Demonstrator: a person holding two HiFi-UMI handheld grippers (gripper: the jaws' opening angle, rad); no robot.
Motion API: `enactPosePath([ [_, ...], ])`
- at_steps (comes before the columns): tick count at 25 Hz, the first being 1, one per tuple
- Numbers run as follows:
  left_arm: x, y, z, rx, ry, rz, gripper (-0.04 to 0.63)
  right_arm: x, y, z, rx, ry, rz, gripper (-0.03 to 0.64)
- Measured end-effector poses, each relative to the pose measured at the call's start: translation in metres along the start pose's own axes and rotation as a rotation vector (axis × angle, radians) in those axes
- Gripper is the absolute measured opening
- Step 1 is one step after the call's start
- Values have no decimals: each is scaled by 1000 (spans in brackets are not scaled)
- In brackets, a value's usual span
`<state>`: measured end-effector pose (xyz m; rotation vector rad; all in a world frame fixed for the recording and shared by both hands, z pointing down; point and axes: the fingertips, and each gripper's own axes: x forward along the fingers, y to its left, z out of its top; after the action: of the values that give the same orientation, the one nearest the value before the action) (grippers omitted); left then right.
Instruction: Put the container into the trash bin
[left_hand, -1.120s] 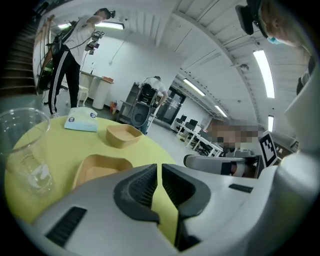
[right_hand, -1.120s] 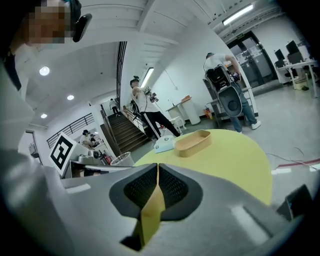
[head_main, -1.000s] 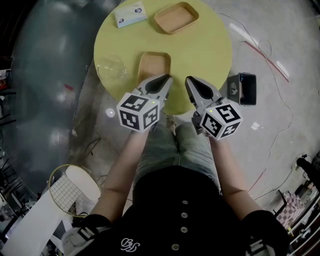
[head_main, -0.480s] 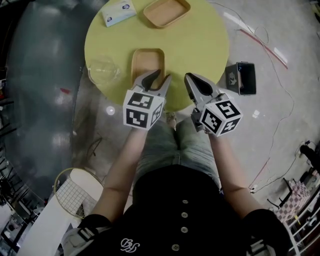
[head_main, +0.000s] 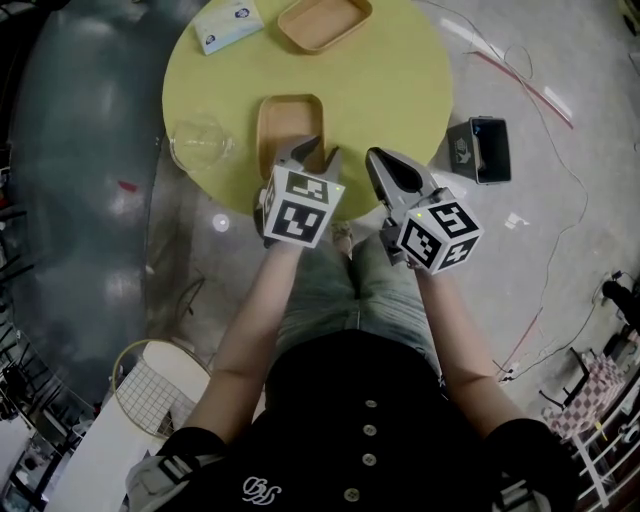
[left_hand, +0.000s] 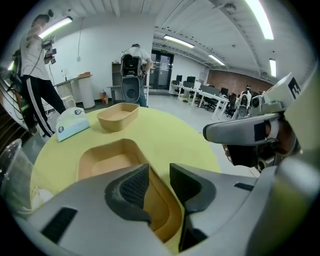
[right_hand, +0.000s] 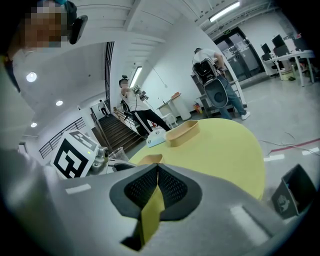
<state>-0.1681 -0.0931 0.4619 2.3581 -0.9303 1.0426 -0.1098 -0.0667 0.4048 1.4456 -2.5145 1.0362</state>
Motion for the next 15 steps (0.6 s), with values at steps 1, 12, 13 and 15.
enactPosePath([
  [1, 1, 1, 0, -3, 4, 3, 118, 0, 0, 0, 2, -2, 0, 5],
  [12, 6, 4, -3, 32, 40, 17, 117, -6, -1, 3, 22, -32, -15, 5],
  [13, 6, 3, -3, 31, 39, 11, 117, -8, -1, 3, 23, -34, -19, 5],
  [15, 5, 2, -2, 27, 39, 0, 114, -11, -2, 3, 30, -38, -29, 5],
])
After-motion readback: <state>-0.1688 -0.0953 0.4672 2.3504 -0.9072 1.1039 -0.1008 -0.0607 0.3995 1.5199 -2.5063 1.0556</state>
